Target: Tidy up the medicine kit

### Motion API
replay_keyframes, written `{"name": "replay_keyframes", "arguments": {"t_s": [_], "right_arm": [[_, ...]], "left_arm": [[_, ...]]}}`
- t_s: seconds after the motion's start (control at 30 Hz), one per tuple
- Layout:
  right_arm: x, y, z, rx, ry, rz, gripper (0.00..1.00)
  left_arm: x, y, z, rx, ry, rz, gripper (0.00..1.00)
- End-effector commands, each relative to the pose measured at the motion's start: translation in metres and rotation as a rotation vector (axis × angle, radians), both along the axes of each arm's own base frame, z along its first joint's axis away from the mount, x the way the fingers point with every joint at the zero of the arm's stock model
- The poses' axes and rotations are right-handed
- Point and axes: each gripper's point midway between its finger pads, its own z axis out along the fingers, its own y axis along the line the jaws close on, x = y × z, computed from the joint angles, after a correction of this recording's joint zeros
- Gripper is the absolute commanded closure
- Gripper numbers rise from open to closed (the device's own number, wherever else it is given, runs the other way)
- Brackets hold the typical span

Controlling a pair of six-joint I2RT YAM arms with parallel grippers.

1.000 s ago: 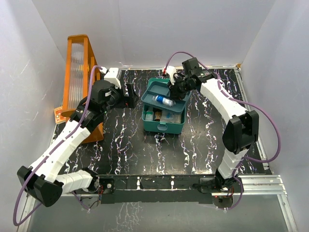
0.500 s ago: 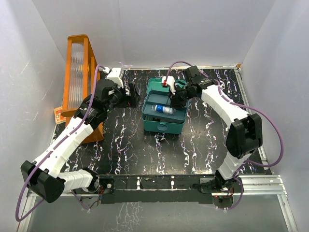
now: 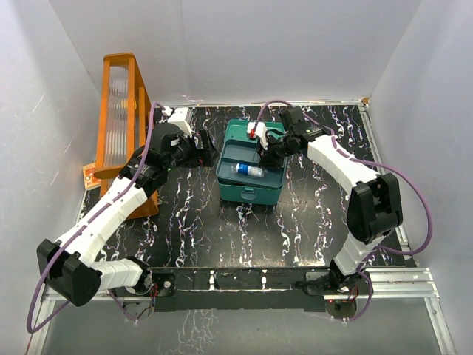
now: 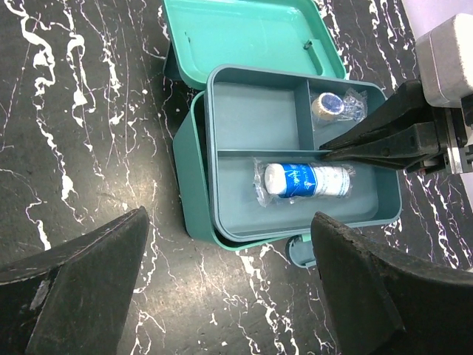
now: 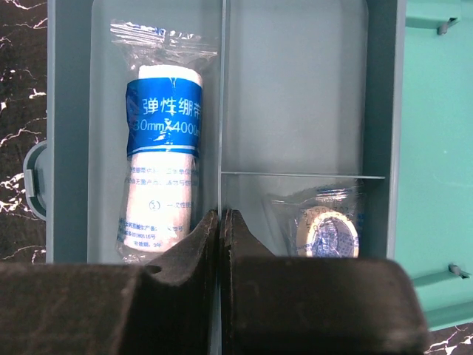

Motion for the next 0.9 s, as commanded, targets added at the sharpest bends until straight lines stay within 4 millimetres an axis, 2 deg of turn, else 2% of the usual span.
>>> {"name": "replay_keyframes", "arguments": {"t_s": [0.0,0.37,0.7,0.87], "right_arm": [[0.007,0.004,0.019,0.032,-0.119,0.042,1.0],[-0.007,-0.002,0.011,-0.005,-0.096,0.09,1.0],[0.004,0.006,0.014,0.003,-0.076,0.112,1.0],[0.002,0.008,0.011,0.04,-0.091,0.099,1.0]], "left_arm": [[0.0,-0.001,-0.001,-0.018,0.002,-0.002,0.1],[0.001,-0.001,-0.012,-0.004,0.024,0.004,0.1],[0.003,-0.003,-0.019,-0.002,0.043,0.003,0.11],[0.003,-0.002,-0.022,0.004,0.048,0.009,0.11]]}}
